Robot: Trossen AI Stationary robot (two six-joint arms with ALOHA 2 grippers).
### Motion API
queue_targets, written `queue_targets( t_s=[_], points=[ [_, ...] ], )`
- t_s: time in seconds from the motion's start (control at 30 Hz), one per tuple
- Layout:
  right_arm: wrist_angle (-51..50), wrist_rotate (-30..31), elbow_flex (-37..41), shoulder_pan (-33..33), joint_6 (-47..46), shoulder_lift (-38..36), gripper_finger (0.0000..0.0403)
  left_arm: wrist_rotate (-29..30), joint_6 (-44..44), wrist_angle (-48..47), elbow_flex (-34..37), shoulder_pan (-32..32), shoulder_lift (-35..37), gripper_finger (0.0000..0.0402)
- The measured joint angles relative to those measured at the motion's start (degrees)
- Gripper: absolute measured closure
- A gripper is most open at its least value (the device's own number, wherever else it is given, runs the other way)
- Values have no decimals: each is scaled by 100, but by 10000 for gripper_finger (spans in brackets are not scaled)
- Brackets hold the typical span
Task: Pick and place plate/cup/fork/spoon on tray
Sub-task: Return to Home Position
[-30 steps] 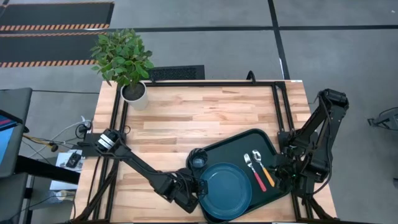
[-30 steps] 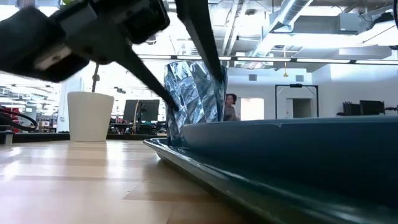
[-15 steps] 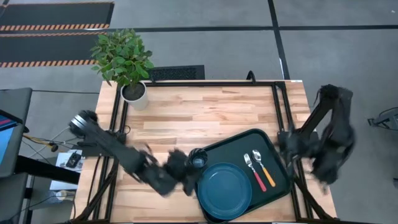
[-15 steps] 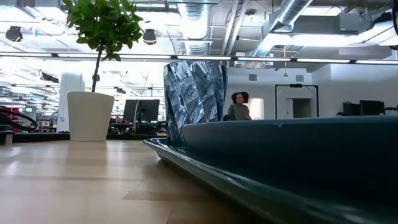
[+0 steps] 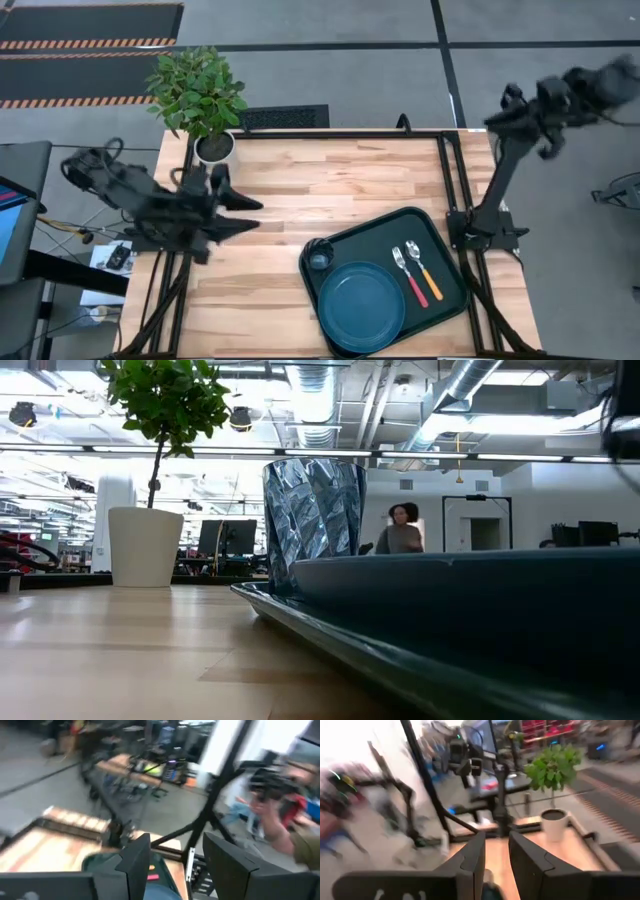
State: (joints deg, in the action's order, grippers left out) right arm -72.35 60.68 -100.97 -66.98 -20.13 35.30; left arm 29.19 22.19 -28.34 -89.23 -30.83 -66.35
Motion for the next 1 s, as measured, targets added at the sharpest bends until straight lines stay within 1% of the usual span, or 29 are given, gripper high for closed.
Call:
queue_targets(
  t_s=[0.07, 0.17, 0.27, 0.33, 0.37, 0.43, 0.47, 0.53, 0.57, 0.6, 0.67, 0.77, 0.83, 0.87, 0.9, 0.93, 0.97, 1.0],
  points=[
    [44, 265, 399, -238, -340, -586, 290, -541, -502, 8, 138, 93, 224, 234],
    [146, 750, 1513, -414, -787, -1587, 290, -1416, -827, 49, 666, 349, 549, 234],
    [482, 1479, 2910, -821, -1235, -2742, 290, -2071, -773, 503, 1680, 675, 1020, 234],
    [1040, 1987, 3766, -1415, -1254, -3361, 290, -2683, -542, 1240, 2519, 959, 1449, 234],
    [1209, 2185, 4125, -1722, -1229, -3516, 290, -3076, -398, 1758, 2951, 1115, 1660, 234],
    [1101, 2538, 4347, -1661, -1496, -3306, 290, -3855, -161, 2722, 3767, 1394, 2108, 234],
    [1162, 2579, 4455, -1687, -1658, -3207, 290, -4177, -49, 3167, 4161, 1484, 2348, 234],
    [1321, 2408, 4690, -1612, -1965, -2974, 290, -4630, 98, 3983, 4864, 1563, 2803, 234],
    [1404, 2298, 4837, -1581, -2108, -2889, 290, -4741, 152, 4327, 5192, 1574, 3028, 234],
    [1575, 2188, 5011, -1579, -2212, -2810, 290, -4791, 215, 4533, 5482, 1591, 3248, 234],
    [2319, 2055, 5431, -1580, -2278, -2646, 290, -4800, 378, 4802, 6016, 1668, 3667, 234],
    [3945, 1984, 6243, -1542, -1941, -2288, 290, -4741, 651, 4903, 6554, 1807, 4242, 234],
    [5498, 1850, 6764, -1481, -1229, -1954, 290, -4752, 741, 4915, 6785, 1866, 4586, 234],
    [6437, 1673, 6959, -1404, -697, -1751, 290, -4772, 748, 4920, 6868, 1892, 4749, 234],
    [7525, 1331, 7146, -1271, -49, -1515, 290, -4829, 743, 4922, 6932, 1909, 4895, 234],
    [8652, 787, 7316, -1064, 651, -1244, 290, -4851, 727, 4925, 6992, 1913, 5023, 234],
    [9727, 98, 7460, -802, 1461, -948, 290, -4870, 722, 4933, 7043, 1912, 5128, 234],
    [10617, -770, 7551, -515, 2189, -636, 290, -4877, 726, 4922, 7093, 1912, 5222, 234]
  ],
)
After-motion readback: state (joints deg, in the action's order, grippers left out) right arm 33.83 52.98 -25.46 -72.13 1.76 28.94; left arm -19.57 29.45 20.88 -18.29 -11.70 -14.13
